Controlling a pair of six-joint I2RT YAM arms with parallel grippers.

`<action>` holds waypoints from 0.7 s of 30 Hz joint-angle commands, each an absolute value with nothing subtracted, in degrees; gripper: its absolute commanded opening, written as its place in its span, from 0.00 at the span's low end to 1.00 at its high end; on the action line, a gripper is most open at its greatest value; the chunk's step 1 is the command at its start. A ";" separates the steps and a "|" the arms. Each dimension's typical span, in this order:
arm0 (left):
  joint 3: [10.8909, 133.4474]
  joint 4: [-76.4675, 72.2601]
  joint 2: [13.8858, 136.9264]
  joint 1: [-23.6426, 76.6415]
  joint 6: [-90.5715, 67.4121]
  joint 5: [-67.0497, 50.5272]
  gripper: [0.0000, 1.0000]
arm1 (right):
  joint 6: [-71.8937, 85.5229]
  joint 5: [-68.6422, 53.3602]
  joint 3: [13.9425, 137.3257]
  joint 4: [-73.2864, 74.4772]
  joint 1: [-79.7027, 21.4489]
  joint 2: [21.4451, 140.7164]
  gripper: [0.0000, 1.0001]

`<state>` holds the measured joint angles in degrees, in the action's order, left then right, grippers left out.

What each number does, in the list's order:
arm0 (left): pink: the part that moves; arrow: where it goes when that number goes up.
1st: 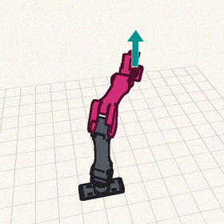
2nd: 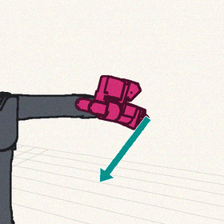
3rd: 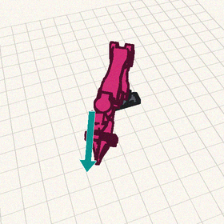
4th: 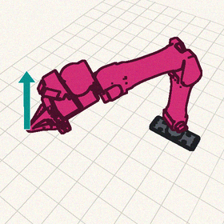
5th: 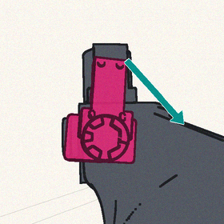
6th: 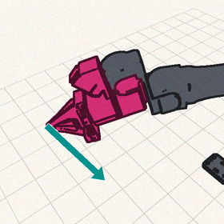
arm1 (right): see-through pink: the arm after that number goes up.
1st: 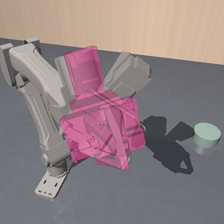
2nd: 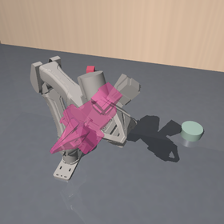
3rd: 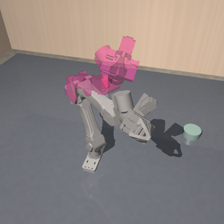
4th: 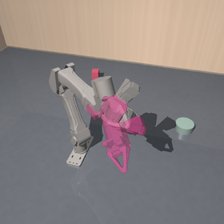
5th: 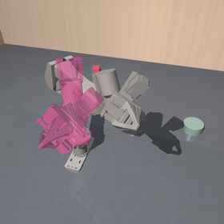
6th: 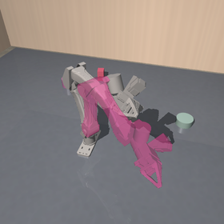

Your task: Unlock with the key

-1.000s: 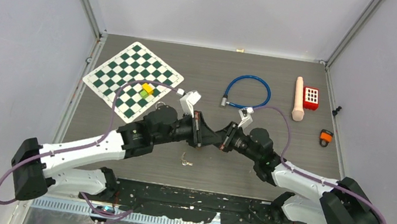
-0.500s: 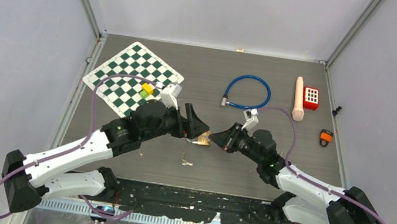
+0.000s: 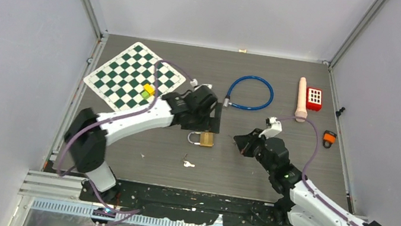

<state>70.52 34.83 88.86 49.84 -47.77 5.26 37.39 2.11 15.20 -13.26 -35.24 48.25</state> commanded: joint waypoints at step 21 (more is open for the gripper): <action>94.61 52.32 120.18 52.40 -48.78 13.19 0.84 | 35.85 11.02 9.60 -14.49 -34.98 38.71 0.05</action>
